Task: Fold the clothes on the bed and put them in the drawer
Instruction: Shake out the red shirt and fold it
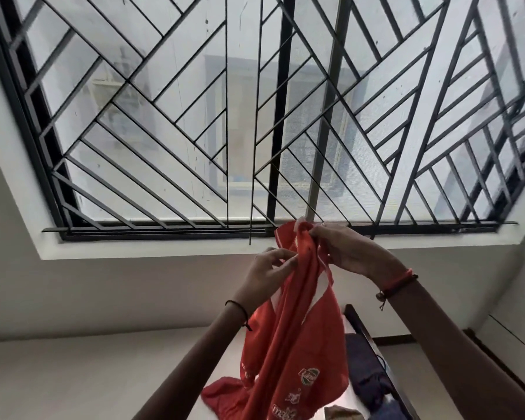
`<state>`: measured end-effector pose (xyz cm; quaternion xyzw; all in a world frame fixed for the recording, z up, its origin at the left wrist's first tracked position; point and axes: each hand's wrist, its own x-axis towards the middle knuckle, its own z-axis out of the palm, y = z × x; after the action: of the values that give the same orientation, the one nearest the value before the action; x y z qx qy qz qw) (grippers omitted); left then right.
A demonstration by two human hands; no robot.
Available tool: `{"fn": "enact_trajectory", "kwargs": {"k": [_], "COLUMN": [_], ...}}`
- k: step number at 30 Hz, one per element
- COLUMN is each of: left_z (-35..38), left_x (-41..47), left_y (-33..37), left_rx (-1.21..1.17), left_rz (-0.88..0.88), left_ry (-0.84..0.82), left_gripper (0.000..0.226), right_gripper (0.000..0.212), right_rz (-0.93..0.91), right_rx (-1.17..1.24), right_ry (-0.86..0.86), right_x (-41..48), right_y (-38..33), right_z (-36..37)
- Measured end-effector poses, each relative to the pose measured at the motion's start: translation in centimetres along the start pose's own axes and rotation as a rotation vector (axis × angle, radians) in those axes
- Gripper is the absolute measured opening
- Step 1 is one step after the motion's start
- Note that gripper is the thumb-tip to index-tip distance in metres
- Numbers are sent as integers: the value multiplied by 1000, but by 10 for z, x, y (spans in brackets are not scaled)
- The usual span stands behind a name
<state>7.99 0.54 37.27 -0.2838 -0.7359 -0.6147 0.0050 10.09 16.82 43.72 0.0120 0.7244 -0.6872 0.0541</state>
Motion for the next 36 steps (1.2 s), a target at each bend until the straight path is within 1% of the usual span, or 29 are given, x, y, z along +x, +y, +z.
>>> {"fn": "enact_trajectory", "kwargs": {"k": [2, 4, 7, 10, 11, 13, 14, 17, 18, 19, 20, 21, 22, 23, 24, 26, 28, 32, 34, 36], "left_z": [-3, -5, -6, -4, -3, -5, -5, -4, -4, -3, -2, 0, 1, 3, 5, 7, 6, 1, 0, 0], "left_x": [-1, -2, -3, -5, -5, -2, -1, 1, 1, 1, 0, 0, -1, -2, -4, -7, -9, -12, -13, -14], "left_y": [3, 6, 10, 12, 11, 10, 10, 13, 15, 15, 15, 13, 10, 6, 4, 2, 1, -4, -4, -4], "left_rx": [-64, -72, -84, -156, -129, -62, -59, -141, -190, -237, -267, -276, -277, -281, -288, -315, -354, -336, -319, -309], "left_rz": [-39, -83, -116, -133, -125, -106, -107, -128, -141, -161, -180, -198, -211, -220, -225, -250, -269, -274, -269, -264], "left_ry": [-73, -94, -88, -138, -131, -64, -32, -11, -5, 2, 6, 9, 15, 26, 38, 63, 91, 107, 120, 125], "left_gripper": [10, 9, 4, 11, 10, 3, 5, 11, 13, 15, 15, 14, 11, 9, 9, 10, 13, 12, 7, 7], "right_gripper": [24, 27, 21, 16, 16, 18, 18, 16, 13, 8, 11, 20, 27, 30, 28, 22, 19, 23, 19, 15], "right_rz": [3, -9, -41, -74, -84, -109, -115, -144, -183, -244, -307, -370, -427, -470, -496, -504, -498, -453, -426, -405], "right_rx": [-69, -148, -189, -180, -180, -169, -146, -129, -199, -344, -483, -578, -608, -586, -558, -531, -499, -379, -280, -221], "right_ry": [2, -4, 5, 32, 40, 48, 59, 128, 198, 312, 447, 584, 696, 756, 764, 707, 662, 620, 600, 590], "right_x": [0, 0, -1, -2, -2, -3, -4, -3, 0, 3, 7, 8, 7, 2, -1, -7, -11, -20, -22, -23], "right_y": [0, 1, 2, 0, 0, -1, -2, 4, 9, 18, 26, 35, 42, 47, 50, 58, 66, 73, 74, 77], "right_z": [4, 7, 12, 16, 17, 19, 20, 24, 25, 27, 29, 32, 37, 43, 47, 54, 56, 53, 51, 52]}}
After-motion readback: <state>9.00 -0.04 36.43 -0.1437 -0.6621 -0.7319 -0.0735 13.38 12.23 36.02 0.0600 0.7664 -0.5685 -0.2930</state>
